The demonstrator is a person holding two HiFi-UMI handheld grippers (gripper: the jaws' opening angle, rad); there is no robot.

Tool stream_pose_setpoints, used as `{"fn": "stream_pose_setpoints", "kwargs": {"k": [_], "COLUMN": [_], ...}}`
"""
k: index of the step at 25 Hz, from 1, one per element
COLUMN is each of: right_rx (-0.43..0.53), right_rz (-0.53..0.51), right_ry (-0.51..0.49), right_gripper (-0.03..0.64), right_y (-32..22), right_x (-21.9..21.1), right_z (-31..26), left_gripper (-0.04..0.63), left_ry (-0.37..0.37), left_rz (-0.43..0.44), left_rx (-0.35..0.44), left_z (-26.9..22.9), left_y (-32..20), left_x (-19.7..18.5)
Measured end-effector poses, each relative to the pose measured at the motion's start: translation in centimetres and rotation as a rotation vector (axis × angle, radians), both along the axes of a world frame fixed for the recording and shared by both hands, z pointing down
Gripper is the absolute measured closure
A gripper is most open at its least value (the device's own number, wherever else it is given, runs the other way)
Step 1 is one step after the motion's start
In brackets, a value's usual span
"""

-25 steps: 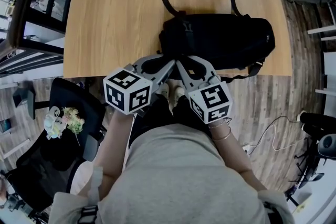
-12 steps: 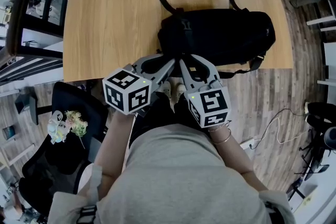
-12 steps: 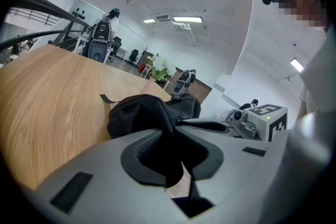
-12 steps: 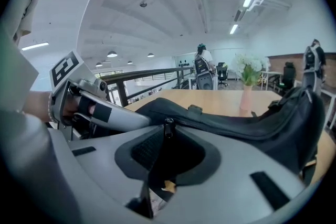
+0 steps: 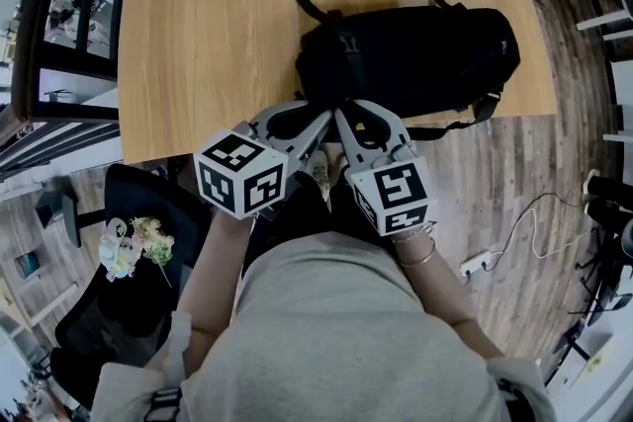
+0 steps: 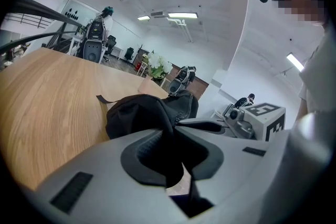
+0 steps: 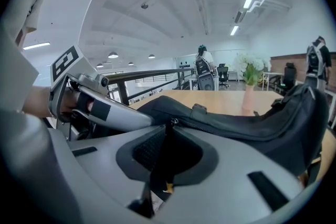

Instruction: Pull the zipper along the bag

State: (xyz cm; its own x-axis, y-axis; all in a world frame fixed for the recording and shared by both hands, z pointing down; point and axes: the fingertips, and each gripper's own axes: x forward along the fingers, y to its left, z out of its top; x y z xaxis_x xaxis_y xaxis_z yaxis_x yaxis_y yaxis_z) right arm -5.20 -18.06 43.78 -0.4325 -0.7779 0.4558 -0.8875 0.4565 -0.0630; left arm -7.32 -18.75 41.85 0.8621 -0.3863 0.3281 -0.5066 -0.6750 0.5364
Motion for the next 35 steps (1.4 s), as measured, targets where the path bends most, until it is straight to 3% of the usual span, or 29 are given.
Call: {"fn": "stream_pose_setpoints", "kwargs": {"k": [3, 15, 22, 35], "right_rx": [-0.003, -0.045, -0.069, -0.096], "right_rz": [0.024, 0.013, -0.024, -0.102], "right_ry": [0.005, -0.036, -0.088, -0.061], "right_gripper": [0.603, 0.607, 0.607, 0.607], "right_y": [0.1, 0.7, 0.4, -0.2], "right_x": [0.3, 1.6, 2.0, 6.4], "right_z": [0.1, -0.3, -0.7, -0.9], "left_gripper": [0.534, 0.534, 0.534, 0.534], "left_ry": [0.004, -0.041, -0.028, -0.049], "left_rz": [0.010, 0.018, -0.050, -0.238], "left_rx": [-0.003, 0.053, 0.053, 0.033], "left_z": [0.0, 0.4, 0.1, 0.3], "left_y": [0.1, -0.5, -0.8, -1.1], "left_x": [-0.2, 0.0, -0.6, -1.4]}}
